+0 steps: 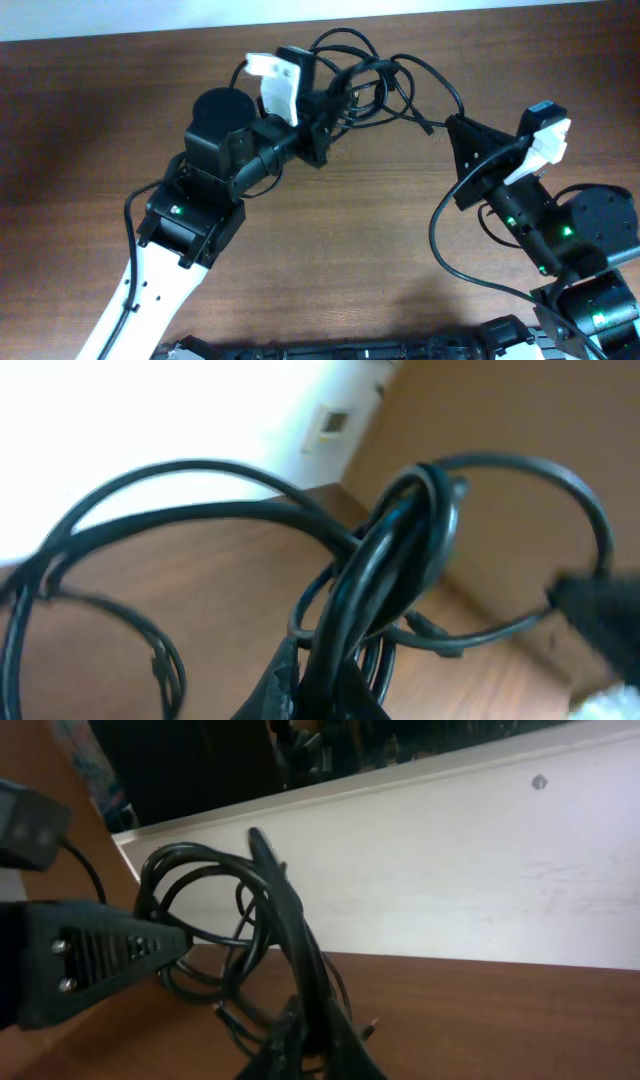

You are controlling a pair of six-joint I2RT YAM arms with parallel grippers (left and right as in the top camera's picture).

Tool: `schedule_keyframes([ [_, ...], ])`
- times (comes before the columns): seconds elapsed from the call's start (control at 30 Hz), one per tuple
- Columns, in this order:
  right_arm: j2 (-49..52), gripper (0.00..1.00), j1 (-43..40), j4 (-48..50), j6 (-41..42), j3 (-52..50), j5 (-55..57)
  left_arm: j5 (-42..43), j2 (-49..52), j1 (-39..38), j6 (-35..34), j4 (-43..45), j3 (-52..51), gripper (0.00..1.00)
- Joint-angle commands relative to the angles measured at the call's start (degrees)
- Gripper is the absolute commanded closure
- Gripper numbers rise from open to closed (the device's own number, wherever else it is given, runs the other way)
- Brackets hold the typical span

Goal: Untangle cables

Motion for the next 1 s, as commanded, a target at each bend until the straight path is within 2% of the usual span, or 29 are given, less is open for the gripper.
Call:
schedule_keyframes([
  [0.0, -0.6, 0.75, -0.2, -0.2, 0.3, 0.7, 1.5, 8.7, -0.6, 0.6, 20.8, 0.9, 0.4, 1.00],
  [0.1, -0.6, 0.53, -0.2, -0.2, 0.3, 0.7, 0.6, 9.8, -0.6, 0.6, 28.5, 0.9, 0.4, 1.00],
  [0.17, -0.6, 0.41, -0.2, -0.2, 0.3, 0.7, 0.1, 9.8, -0.6, 0.6, 33.8, 0.9, 0.4, 1.00],
  [0.27, -0.6, 0.32, -0.2, -0.2, 0.3, 0.7, 0.1, 9.8, -0.6, 0.6, 39.9, 0.9, 0.4, 1.00],
  [0.43, -0.6, 0.32, -0.2, -0.2, 0.3, 0.7, -1.5, 9.8, -0.6, 0.6, 53.3, 0.9, 0.4, 1.00],
  [0.5, -0.6, 0.33, -0.2, -0.2, 0.3, 0.7, -1.6, 9.9, -0.6, 0.6, 56.2, 1.0, 0.4, 1.00],
  [0.6, -0.6, 0.37, -0.2, -0.2, 0.3, 0.7, -1.6, 11.9, -0.6, 0.6, 57.4, 1.8, 0.4, 1.00],
  [0.7, -0.6, 0.39, -0.2, -0.5, 0.3, 0.7, -1.6, 16.0, -0.6, 0.6, 61.6, 2.3, 0.4, 1.00],
  [0.87, -0.6, 0.43, -0.2, -1.5, 0.3, 0.7, -1.6, 17.1, -0.6, 0.6, 61.9, 4.6, 0.4, 1.00],
  [0.97, -0.6, 0.48, -0.2, -1.7, 0.3, 0.7, -1.6, 18.4, -0.6, 0.6, 64.8, 4.6, 0.4, 1.00],
])
